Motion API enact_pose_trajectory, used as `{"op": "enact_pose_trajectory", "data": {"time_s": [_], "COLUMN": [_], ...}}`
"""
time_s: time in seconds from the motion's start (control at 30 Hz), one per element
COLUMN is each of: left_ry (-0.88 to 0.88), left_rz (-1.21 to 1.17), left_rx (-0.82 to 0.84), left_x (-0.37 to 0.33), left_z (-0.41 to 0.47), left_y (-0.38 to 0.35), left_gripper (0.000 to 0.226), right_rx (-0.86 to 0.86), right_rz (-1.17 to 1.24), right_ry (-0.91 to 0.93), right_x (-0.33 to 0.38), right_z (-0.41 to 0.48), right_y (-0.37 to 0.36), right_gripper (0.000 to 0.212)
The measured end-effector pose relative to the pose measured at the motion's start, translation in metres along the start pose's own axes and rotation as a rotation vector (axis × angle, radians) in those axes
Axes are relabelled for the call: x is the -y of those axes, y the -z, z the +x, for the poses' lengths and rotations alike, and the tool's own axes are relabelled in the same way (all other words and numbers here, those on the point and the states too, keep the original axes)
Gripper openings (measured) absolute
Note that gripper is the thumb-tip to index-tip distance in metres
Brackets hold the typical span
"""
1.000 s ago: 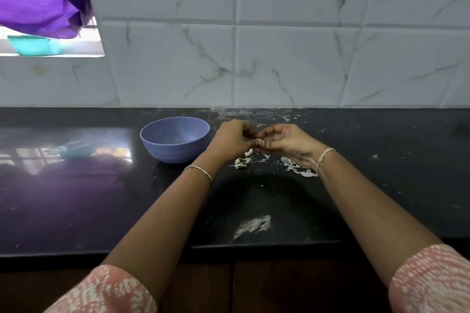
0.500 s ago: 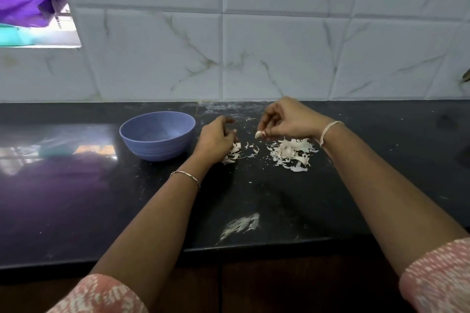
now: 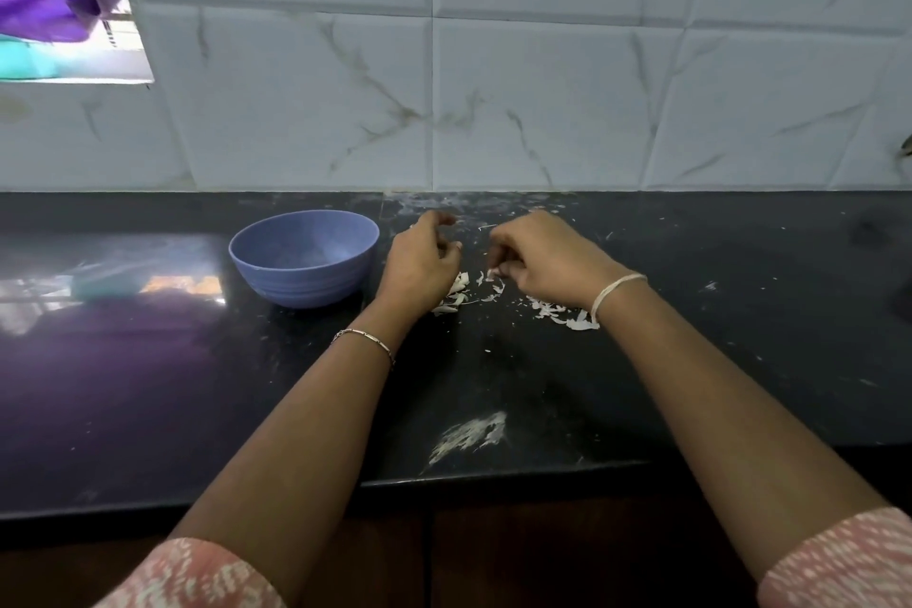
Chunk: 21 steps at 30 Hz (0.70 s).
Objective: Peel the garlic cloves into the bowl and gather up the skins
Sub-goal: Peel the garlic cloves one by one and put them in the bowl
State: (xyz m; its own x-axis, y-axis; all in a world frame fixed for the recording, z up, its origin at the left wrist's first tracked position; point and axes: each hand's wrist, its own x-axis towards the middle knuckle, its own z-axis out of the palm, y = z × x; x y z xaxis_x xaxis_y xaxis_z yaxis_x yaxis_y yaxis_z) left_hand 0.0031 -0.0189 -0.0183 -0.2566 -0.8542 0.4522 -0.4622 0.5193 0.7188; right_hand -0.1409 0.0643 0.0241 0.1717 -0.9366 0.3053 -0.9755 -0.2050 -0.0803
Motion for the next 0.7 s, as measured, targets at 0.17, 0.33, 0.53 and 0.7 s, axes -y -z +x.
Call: {"op": "enact_pose_trajectory", "data": {"time_s": [0.17, 0.33, 0.53, 0.7], "left_ry": [-0.050, -0.067, -0.007, 0.005], "left_rz": [0.002, -0.169, -0.481, -0.512], "left_rx": [0.032, 0.162, 0.123, 0.110], "left_x": [-0.001, -0.004, -0.009, -0.011], "left_z": [-0.001, -0.004, -0.003, -0.005], "left_y": [0.000, 0.003, -0.005, -0.003], "left_gripper": [0.034, 0.031, 0.017, 0.014], "right_rx": [0.089, -0.203, -0.136, -0.120], "right_rz": [0.022, 0.962, 1.383, 1.454], "right_ry": [0.000, -0.270, -0.374, -0.399], "right_x": [-0.007, -0.016, -0.015, -0.015], "right_z": [-0.001, 0.008, 0.004, 0.003], "right_y": [-0.015, -0.013, -0.028, -0.031], "right_gripper": [0.017, 0.011, 0.006, 0.007]}}
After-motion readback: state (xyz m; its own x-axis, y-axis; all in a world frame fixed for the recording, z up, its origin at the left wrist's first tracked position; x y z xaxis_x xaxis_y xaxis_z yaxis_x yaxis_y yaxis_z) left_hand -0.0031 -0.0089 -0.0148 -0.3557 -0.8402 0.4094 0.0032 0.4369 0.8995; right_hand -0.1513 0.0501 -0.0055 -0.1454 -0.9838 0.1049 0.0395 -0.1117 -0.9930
